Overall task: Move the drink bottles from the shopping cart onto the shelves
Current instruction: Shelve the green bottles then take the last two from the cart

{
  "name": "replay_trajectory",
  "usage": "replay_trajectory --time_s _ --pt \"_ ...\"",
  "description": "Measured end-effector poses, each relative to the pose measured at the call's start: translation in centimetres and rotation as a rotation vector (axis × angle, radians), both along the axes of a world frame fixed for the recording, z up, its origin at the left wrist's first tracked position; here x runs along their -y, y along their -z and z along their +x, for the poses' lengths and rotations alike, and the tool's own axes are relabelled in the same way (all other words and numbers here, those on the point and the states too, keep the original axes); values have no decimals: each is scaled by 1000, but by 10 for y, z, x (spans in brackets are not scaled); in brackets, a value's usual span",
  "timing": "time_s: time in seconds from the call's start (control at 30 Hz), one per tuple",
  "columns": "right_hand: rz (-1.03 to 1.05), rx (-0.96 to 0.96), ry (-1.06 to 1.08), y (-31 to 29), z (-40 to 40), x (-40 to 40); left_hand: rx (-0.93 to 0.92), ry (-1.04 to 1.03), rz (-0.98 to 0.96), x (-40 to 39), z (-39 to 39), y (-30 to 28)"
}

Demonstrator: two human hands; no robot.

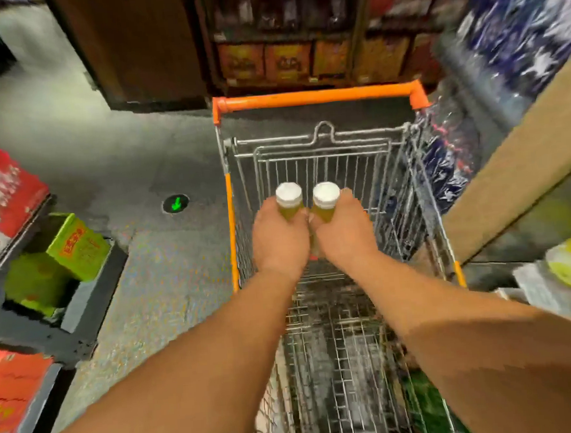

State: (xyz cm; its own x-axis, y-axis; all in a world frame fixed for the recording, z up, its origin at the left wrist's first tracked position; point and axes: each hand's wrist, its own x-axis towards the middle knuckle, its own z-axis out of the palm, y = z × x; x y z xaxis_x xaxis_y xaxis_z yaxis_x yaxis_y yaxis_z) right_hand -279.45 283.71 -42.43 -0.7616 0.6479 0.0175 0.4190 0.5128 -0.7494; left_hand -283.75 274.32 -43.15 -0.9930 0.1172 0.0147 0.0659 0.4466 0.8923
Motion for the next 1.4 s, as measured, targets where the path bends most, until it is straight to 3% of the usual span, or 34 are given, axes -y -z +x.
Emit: replay_trajectory --time_s 0.3,0.53,1.0,1.4 --pt "151 -168 313 -195 137 62 -236 371 94 54 96 -193" --pt "302 -254 569 -299 284 87 -308 545 204 66 200 -282" --pt "452 -169 1000 -381 609 200 -328 988 338 107 491 -366" --pt "655 -110 1514 -426 798 361 -257 1572 501 161 706 -424"
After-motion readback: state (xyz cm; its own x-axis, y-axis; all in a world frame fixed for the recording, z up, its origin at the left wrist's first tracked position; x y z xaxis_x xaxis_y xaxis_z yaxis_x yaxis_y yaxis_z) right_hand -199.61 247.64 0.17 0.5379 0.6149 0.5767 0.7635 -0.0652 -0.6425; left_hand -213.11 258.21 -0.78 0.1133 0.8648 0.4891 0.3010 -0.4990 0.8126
